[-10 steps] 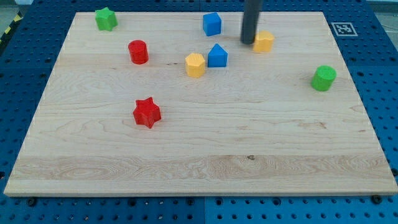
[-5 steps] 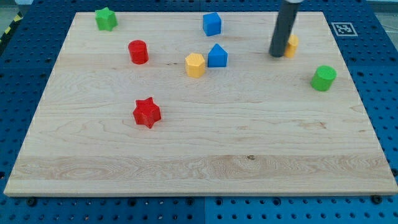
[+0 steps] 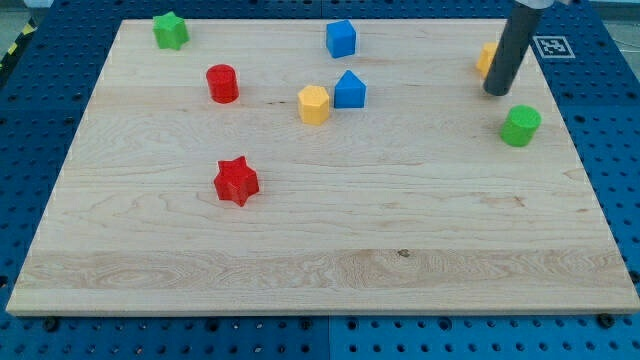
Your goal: Move the yellow heart to the top right of the board
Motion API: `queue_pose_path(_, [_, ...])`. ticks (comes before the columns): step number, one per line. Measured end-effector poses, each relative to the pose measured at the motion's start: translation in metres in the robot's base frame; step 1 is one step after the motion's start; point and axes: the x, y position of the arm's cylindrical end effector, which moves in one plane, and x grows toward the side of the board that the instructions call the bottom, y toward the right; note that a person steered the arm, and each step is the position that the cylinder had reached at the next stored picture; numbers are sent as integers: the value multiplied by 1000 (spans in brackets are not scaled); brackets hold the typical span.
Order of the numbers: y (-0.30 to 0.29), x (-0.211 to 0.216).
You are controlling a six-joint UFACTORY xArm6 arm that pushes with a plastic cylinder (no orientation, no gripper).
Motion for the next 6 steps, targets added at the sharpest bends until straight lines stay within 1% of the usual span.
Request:
queue_pose_path(1, [12,-22])
queue_pose_path(2, [9,-39])
queue_pose_path(3, [11,-21])
queue_pose_path(4, [1,-11])
queue_pose_path(6, [-1,-60])
